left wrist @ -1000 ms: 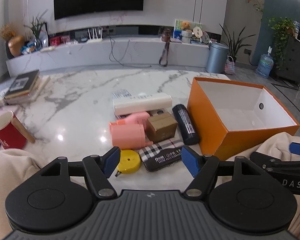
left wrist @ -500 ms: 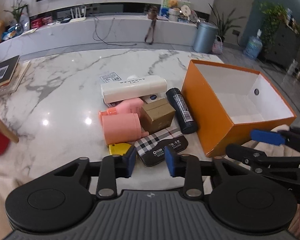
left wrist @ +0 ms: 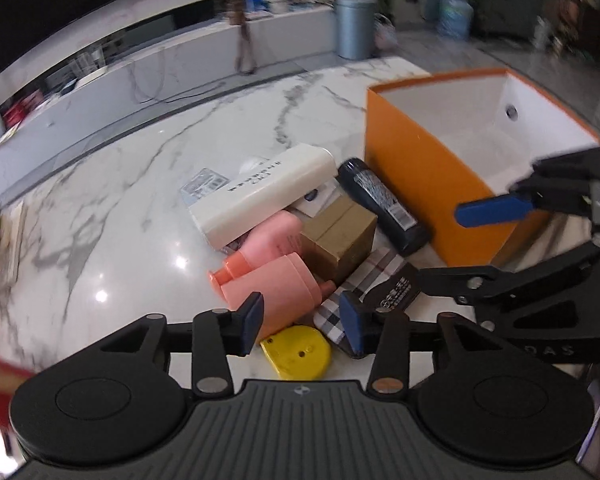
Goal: Organize rigid objects
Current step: 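Move the right tool to the brown cardboard box while the left tool reaches the pink cylinder, then close the right tool on the brown box while the left tool grasps the pink cylinder, then carry both objects over the orange box and open the left tool to drop the pink cylinder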
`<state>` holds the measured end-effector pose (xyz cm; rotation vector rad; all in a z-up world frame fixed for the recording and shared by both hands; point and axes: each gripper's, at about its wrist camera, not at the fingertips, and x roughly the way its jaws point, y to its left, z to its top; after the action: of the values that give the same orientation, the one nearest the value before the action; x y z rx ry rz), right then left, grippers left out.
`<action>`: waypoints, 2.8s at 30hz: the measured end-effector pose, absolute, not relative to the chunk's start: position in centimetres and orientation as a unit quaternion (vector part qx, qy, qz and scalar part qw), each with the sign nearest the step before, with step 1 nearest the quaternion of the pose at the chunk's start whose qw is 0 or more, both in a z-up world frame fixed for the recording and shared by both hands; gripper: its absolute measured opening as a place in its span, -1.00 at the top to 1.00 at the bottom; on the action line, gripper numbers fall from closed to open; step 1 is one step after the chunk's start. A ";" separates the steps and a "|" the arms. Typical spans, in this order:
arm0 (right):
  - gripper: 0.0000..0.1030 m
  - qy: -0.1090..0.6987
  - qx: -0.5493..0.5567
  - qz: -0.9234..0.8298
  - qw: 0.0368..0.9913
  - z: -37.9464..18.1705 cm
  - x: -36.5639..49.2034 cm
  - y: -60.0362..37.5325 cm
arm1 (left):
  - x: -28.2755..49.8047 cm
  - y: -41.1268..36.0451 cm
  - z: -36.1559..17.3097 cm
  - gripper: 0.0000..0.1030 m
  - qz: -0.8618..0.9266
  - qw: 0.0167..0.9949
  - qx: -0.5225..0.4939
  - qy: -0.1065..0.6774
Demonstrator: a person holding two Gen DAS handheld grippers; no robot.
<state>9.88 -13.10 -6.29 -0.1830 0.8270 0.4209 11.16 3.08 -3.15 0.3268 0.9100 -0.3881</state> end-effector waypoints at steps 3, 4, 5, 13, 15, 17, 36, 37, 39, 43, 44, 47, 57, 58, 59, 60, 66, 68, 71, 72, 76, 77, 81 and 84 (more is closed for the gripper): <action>-0.09 0.413 -0.099 0.209 0.881 -7.2 11.1 -12.4 | 12.2 3.0 -4.0 -0.05 -0.216 0.851 0.196 0.438; -0.09 0.418 -0.102 0.211 0.878 -7.5 11.5 -12.2 | 12.5 3.0 -4.3 -0.05 -0.223 0.845 0.208 0.440; -0.09 0.422 -0.104 0.212 0.875 -7.7 11.8 -12.0 | 12.9 3.0 -4.6 -0.05 -0.230 0.839 0.217 0.442; -0.10 0.447 -0.118 0.219 0.859 -9.7 14.7 -10.9 | 15.5 2.9 -6.5 -0.06 -0.269 0.810 0.261 0.451; -0.18 0.449 -0.121 0.220 0.857 -9.9 15.4 -10.8 | 15.9 2.7 -6.8 -0.14 -0.288 0.800 0.282 0.445; -0.30 0.450 -0.124 0.226 0.855 -10.0 16.1 -10.5 | 16.1 2.4 -7.1 -0.28 -0.306 0.786 0.312 0.437; -0.43 0.505 -0.082 0.226 0.829 -12.4 21.4 -10.0 | 18.3 1.0 -10.6 -0.43 -0.347 0.727 0.375 0.459; -0.43 0.506 -0.080 0.224 0.829 -12.5 21.5 -10.0 | 18.2 0.8 -10.8 -0.43 -0.344 0.726 0.380 0.459; -0.44 0.506 -0.076 0.221 0.830 -12.6 21.6 -9.9 | 18.4 0.7 -11.0 -0.44 -0.341 0.725 0.381 0.462; -0.43 0.508 -0.071 0.218 0.830 -12.7 21.9 -9.6 | 18.8 0.8 -11.1 -0.44 -0.335 0.729 0.367 0.471; -0.43 0.508 -0.072 0.217 0.831 -12.7 22.0 -9.4 | 18.9 0.8 -11.1 -0.44 -0.334 0.729 0.366 0.472; -0.39 0.510 -0.075 0.214 0.830 -13.0 22.3 -9.1 | 19.2 1.0 -11.2 -0.44 -0.330 0.733 0.344 0.485; -0.16 0.505 -0.072 0.202 0.836 -12.8 21.6 -9.4 | 20.9 3.8 -10.9 -0.36 -0.227 0.771 0.224 0.551; -0.16 0.504 -0.076 0.202 0.836 -12.8 21.5 -9.3 | 20.9 4.1 -10.8 -0.36 -0.223 0.775 0.215 0.552; -0.17 0.503 -0.078 0.203 0.837 -12.8 21.5 -9.2 | 21.0 4.2 -10.9 -0.35 -0.221 0.777 0.210 0.551; -0.18 0.503 -0.078 0.204 0.836 -12.8 21.5 -9.2 | 21.0 4.3 -10.9 -0.35 -0.219 0.778 0.211 0.550; -0.22 0.506 -0.078 0.200 0.835 -13.3 21.7 -9.0 | 20.8 3.4 -11.8 -0.41 -0.203 0.771 0.242 0.552; -0.22 0.508 -0.072 0.202 0.834 -13.4 21.8 -9.1 | 20.8 3.1 -12.3 -0.29 -0.205 0.771 0.239 0.554; -0.19 0.508 -0.070 0.204 0.834 -13.7 21.7 -9.1 | 20.9 3.4 -12.3 -0.28 -0.205 0.772 0.234 0.554; -0.19 0.506 -0.072 0.204 0.835 -13.7 21.7 -9.1 | 20.9 3.4 -12.2 -0.27 -0.205 0.774 0.233 0.553; -0.18 0.500 -0.070 0.197 0.841 -13.3 21.4 -9.3 | 20.3 3.9 -11.0 -0.26 -0.199 0.785 0.211 0.548; -0.18 0.495 -0.069 0.196 0.844 -13.0 21.2 -9.4 | 20.2 3.9 -10.8 -0.26 -0.195 0.790 0.203 0.545; -0.16 0.471 -0.067 0.197 0.857 -11.4 20.5 -9.9 | 19.7 4.3 -8.9 -0.26 -0.180 0.811 0.167 0.530; -0.16 0.452 -0.066 0.198 0.867 -9.8 19.8 -10.3 | 19.1 4.6 -7.7 -0.26 -0.171 0.825 0.141 0.519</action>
<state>19.85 -10.31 -9.83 -0.1383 0.9472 0.4141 19.10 4.56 -7.65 0.2998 1.1031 -0.3635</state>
